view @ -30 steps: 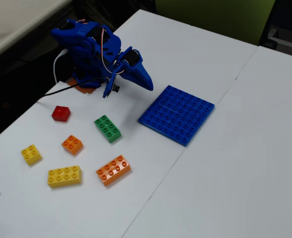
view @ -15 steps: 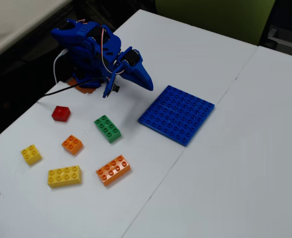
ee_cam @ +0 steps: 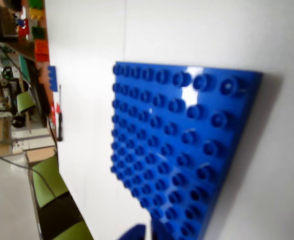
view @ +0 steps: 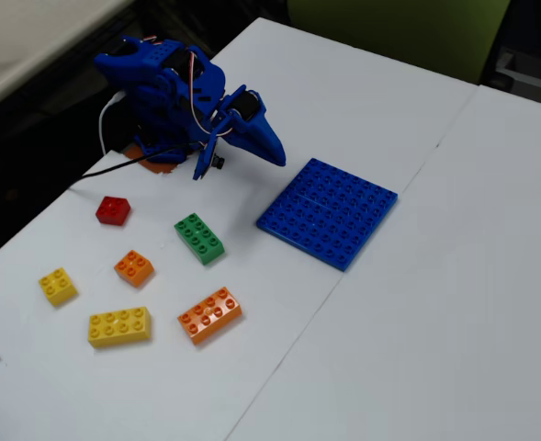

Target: Pick up the 2x2 orange block and go up the 8x8 blue block.

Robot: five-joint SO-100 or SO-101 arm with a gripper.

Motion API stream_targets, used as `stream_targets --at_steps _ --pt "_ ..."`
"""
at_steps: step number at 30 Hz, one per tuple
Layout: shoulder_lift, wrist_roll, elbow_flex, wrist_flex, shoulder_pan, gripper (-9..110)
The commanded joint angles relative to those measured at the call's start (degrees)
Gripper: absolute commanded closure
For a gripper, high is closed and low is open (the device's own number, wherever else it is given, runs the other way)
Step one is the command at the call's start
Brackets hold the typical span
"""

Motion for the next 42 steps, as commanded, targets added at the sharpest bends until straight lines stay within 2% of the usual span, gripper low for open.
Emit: stream_targets --at_steps 1,6,10,14,27,32,37,42 --pt "2.4 -0.8 2.4 0.1 -0.4 101" --pt "2.4 -1.1 2.4 0.0 0.3 101" --pt "1.9 -12.3 0.2 -1.1 0.4 101" --pt "-2.8 -17.9 -5.8 -1.2 2.6 101" --pt "-38.1 -34.8 -51.5 19.6 8.8 101" --pt "-49.9 -48.3 -66.9 31.1 12.3 101" --pt "-61.1 -66.1 -80.8 43.2 18.0 101" --pt "-67.2 -82.8 -85.2 46.8 26.9 97"
